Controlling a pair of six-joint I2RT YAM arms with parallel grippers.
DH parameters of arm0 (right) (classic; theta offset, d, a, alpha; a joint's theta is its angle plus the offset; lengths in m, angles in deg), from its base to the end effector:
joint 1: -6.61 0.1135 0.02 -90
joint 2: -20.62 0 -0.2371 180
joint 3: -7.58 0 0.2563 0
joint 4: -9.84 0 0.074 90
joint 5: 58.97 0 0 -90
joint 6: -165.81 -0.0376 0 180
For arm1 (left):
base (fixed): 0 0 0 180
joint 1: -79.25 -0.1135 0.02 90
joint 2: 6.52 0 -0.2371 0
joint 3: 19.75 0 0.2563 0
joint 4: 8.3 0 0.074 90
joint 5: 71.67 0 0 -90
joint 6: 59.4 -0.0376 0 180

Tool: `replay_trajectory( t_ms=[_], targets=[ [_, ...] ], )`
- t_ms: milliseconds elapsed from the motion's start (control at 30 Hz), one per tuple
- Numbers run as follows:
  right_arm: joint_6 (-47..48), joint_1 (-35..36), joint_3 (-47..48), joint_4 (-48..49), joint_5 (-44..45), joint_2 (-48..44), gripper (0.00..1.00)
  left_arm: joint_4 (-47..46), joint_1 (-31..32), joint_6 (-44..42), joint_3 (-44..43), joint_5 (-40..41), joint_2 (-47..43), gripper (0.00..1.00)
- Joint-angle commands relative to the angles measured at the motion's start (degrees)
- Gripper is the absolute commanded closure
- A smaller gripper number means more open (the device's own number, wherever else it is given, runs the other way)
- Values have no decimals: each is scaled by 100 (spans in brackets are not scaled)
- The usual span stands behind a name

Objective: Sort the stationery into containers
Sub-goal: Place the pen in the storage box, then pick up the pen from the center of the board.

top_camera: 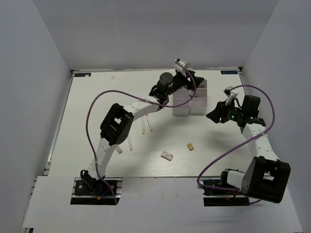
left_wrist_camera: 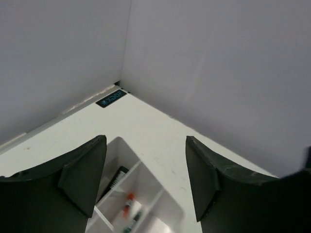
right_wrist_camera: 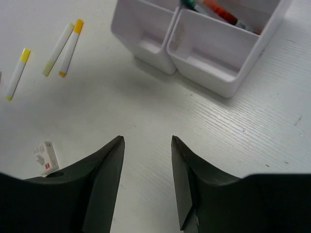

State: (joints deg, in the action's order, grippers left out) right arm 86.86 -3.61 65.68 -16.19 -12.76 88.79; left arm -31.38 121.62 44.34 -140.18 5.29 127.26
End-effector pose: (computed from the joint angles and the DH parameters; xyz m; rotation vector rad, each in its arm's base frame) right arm 0.2663 -0.0216 0.2292 -0.4279 2.0196 0.6092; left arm 0.3951 -0.3718 0.2442 0.5539 1.3687 -0.9638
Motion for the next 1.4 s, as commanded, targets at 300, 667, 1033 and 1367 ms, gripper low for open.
replay_trajectory(
  t_ms=[300,667,1033,1367],
  targets=[
    [980,2291,1343,-895,273,934,54,3596,-194,796,3586,2452,-5395,0],
    [-207,4493,4529,-1569,2559,3711,47,6867,-247,3939,5862,3387,-8287,0],
    [-1368,5285,5388,-1871,3913,5216,51,8364,-194,4945,6348,3580,-9387,0],
    [-1518,5566,5678,-1669,4080,5708,51,8426,-194,4946,6295,3457,-9132,0]
  ],
)
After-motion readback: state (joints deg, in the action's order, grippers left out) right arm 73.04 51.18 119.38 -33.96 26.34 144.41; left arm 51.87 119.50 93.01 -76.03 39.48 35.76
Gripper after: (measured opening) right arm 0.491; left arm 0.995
